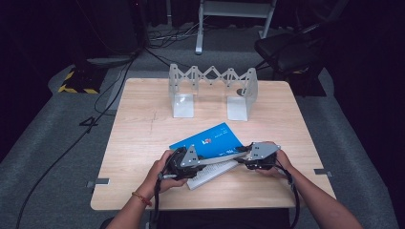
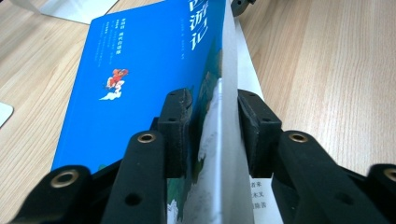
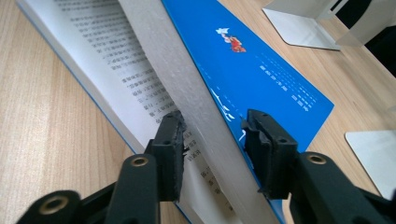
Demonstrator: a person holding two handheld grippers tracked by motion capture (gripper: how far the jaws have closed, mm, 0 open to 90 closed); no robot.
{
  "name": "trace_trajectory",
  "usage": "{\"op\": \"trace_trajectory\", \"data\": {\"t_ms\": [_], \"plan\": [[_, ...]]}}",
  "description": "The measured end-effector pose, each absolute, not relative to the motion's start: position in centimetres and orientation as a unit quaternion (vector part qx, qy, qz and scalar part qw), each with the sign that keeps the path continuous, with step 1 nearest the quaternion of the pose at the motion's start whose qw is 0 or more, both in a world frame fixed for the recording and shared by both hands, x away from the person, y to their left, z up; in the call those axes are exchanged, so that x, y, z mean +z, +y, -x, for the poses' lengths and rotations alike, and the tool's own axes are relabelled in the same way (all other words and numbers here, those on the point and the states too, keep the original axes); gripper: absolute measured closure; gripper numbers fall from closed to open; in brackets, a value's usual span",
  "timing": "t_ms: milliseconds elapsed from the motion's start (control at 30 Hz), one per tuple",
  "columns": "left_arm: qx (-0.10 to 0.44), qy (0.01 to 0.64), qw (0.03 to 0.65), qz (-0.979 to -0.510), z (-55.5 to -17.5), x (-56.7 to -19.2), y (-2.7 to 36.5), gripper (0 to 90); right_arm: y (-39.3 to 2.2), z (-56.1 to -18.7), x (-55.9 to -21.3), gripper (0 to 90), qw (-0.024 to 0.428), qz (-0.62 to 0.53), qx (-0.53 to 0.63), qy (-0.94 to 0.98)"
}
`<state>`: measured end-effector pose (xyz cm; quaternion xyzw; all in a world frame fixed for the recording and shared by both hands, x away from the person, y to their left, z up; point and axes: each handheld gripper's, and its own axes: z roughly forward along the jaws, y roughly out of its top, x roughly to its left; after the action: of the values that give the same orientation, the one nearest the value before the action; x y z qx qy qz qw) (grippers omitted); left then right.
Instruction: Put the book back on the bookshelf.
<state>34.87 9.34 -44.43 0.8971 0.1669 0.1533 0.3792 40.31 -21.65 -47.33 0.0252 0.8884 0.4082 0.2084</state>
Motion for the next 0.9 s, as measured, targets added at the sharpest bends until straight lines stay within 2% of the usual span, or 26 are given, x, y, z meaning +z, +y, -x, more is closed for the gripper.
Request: {"op": "trace_trajectory", "data": {"t_ms": [233,300,433,633,700,900], "plan": [[0.147,0.18,0.367,-0.901,-34.6,-44.2,8.1,51.4,-20.9,-40.1,-46.7,62.0,0.215,-0.023,0.388,0.896],[0.157,0.188,0.354,-0.902,-34.5,-44.1,7.4,45.6,-20.4,-39.9,-46.5,62.9,0.22,-0.02,0.38,0.898],[0.19,0.214,0.317,-0.904,-34.5,-44.1,5.9,41.3,-19.3,-39.7,-46.1,63.5,0.219,-0.029,0.368,0.903],[0.208,0.245,0.283,-0.903,-34.5,-44.4,6.1,47.7,-18.5,-39.4,-45.9,63.6,0.224,-0.034,0.357,0.906],[0.235,0.241,0.261,-0.905,-34.3,-44.6,6.0,53.8,-18.1,-39.2,-45.8,63.6,0.229,-0.037,0.352,0.907],[0.237,0.216,0.264,-0.909,-34.4,-44.8,6.9,62.0,-17.7,-39.0,-46.0,62.1,0.232,-0.04,0.354,0.905]]}}
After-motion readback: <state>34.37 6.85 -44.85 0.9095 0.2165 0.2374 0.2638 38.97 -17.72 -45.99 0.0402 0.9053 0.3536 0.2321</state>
